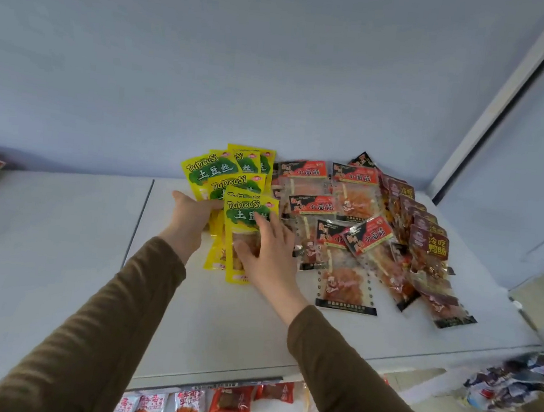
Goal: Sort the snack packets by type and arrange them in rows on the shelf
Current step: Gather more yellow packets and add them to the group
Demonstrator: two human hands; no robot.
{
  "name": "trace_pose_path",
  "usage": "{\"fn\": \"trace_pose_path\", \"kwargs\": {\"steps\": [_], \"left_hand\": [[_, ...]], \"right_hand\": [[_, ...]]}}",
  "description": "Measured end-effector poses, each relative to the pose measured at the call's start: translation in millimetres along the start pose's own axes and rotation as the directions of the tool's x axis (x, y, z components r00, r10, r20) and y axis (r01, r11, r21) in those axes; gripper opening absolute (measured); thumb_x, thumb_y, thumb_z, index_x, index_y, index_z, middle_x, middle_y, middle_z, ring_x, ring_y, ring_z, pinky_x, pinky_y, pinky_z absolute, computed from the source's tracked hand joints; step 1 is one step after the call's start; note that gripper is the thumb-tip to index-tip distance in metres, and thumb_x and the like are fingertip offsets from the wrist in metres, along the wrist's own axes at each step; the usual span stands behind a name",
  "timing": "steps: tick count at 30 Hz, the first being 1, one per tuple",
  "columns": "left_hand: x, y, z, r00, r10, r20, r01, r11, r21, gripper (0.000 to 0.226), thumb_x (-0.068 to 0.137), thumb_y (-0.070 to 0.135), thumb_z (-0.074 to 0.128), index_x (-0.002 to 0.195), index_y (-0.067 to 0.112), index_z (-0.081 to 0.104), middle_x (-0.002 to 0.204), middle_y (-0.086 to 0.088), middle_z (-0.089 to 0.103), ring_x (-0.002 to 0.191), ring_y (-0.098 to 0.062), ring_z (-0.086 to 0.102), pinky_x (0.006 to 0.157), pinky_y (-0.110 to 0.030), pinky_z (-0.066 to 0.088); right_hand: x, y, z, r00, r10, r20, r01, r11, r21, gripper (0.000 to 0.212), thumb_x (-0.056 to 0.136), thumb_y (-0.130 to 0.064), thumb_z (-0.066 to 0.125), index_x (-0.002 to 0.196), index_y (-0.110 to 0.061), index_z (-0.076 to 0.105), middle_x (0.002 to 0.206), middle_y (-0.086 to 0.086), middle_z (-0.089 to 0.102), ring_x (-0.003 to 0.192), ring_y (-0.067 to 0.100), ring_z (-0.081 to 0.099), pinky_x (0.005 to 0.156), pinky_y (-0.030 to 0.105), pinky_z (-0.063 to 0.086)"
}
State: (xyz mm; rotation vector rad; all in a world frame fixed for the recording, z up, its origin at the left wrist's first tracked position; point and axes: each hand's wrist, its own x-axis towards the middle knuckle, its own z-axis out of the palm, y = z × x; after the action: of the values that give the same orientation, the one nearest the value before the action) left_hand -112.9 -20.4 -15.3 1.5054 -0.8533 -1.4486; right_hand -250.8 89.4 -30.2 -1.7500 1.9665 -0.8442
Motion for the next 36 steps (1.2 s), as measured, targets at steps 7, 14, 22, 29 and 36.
{"fn": "trace_pose_path", "kwargs": {"steps": [7, 14, 22, 29, 36], "left_hand": [[-7.5, 17.2, 0.7, 0.989, 0.034, 0.143, -0.039, 0.999, 0.030, 0.018, 0.099, 0.013, 0.054, 0.104, 0.008, 0.070, 0.083, -0.009, 0.069, 0.067, -0.022, 0.061, 0.066, -0.033, 0.052], [-19.2, 12.7, -3.3, 0.868, 0.161, 0.470, -0.040, 0.966, -0.257, 0.049, 0.101, 0.046, 0.056, 0.140, 0.015, 0.059, 0.130, -0.015, 0.070, 0.114, -0.032, 0.071, 0.090, -0.045, 0.059], [-10.9, 8.3, -2.5, 0.962, 0.152, 0.228, -0.107, 0.975, -0.197, 0.054, 0.083, -0.017, 0.069, 0.127, 0.011, 0.054, 0.111, -0.016, 0.075, 0.090, -0.032, 0.075, 0.069, -0.042, 0.061], [-11.2, 14.0, -13.3, 0.938, 0.210, 0.276, -0.165, 0.970, -0.176, 0.054, 0.085, -0.023, 0.061, 0.128, 0.009, 0.057, 0.117, -0.020, 0.072, 0.096, -0.034, 0.073, 0.076, -0.046, 0.063], [-17.8, 9.4, -13.5, 0.946, 0.188, 0.262, -0.151, 0.976, -0.154, 0.059, 0.086, -0.021, 0.062, 0.136, 0.009, 0.050, 0.126, -0.023, 0.069, 0.107, -0.039, 0.071, 0.079, -0.045, 0.063]], "right_hand": [[28.0, -4.1, -4.5, 0.998, -0.022, -0.059, 0.033, 0.979, 0.201, 0.051, 0.099, -0.036, 0.056, 0.148, -0.035, 0.044, 0.164, -0.010, 0.022, 0.148, 0.020, 0.012, 0.121, 0.048, 0.024], [51.7, -9.9, 0.4, 0.998, -0.063, 0.001, 0.060, 0.962, 0.268, 0.053, 0.097, -0.039, 0.062, 0.147, -0.038, 0.045, 0.168, -0.005, 0.017, 0.154, 0.022, 0.010, 0.123, 0.049, 0.020], [61.0, -12.4, 2.6, 0.994, -0.102, -0.026, 0.099, 0.832, 0.545, 0.047, 0.098, -0.015, 0.051, 0.142, -0.031, 0.048, 0.157, -0.010, 0.032, 0.149, 0.008, 0.021, 0.120, 0.033, 0.021], [135.7, -22.4, -23.6, 0.999, -0.040, 0.016, 0.037, 0.987, 0.158, 0.053, 0.100, 0.001, 0.044, 0.151, -0.008, 0.038, 0.149, 0.012, 0.050, 0.136, 0.029, 0.047, 0.110, 0.039, 0.042], [156.4, -21.1, -14.1, 0.988, -0.084, 0.132, 0.118, 0.952, -0.282, 0.033, 0.096, -0.002, 0.047, 0.129, -0.003, 0.049, 0.111, 0.018, 0.066, 0.115, 0.040, 0.054, 0.084, 0.043, 0.046]]}}
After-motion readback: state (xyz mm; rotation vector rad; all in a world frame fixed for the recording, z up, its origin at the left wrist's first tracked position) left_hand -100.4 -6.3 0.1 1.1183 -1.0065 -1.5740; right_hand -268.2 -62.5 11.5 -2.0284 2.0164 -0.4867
